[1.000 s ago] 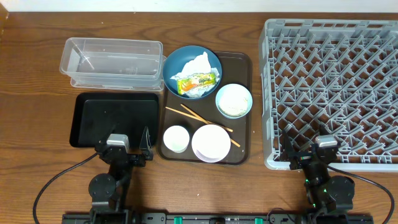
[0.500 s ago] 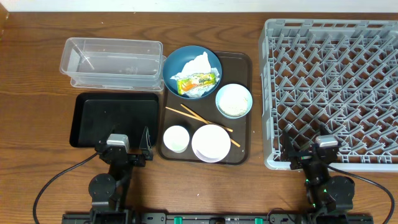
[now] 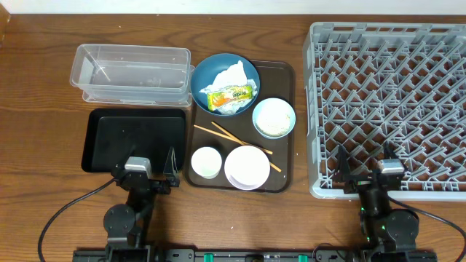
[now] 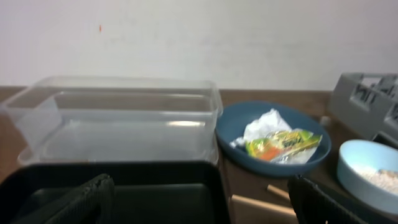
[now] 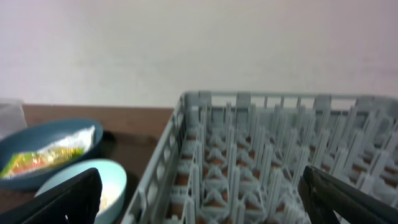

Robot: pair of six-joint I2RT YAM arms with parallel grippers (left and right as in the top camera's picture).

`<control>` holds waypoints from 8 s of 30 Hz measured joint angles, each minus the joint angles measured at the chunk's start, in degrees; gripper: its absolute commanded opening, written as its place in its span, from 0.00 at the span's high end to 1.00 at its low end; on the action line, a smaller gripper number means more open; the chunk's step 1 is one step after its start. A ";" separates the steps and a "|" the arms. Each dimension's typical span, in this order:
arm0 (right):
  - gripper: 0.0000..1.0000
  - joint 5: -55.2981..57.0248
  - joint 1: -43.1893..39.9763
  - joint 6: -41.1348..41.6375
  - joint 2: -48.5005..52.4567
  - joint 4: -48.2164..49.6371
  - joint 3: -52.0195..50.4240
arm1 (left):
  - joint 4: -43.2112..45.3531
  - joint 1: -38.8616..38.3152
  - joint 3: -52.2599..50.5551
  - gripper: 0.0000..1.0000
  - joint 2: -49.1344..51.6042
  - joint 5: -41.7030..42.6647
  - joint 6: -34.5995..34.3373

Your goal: Sort waste into correct bins and load items into the dishwasher rack

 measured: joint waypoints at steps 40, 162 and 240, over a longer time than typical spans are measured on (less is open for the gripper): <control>0.01 -12.22 0.00 -5.79 59.67 -37.57 63.58 | -57.96 -8.04 93.33 0.08 81.64 13.00 4.98; 0.01 -18.43 0.00 -5.81 69.35 -53.29 73.75 | -47.30 1.44 105.46 0.69 116.06 -15.58 -28.24; 0.01 -18.47 0.00 -4.35 69.35 -53.68 73.77 | -81.79 -23.28 97.77 0.40 101.11 -1.44 -17.86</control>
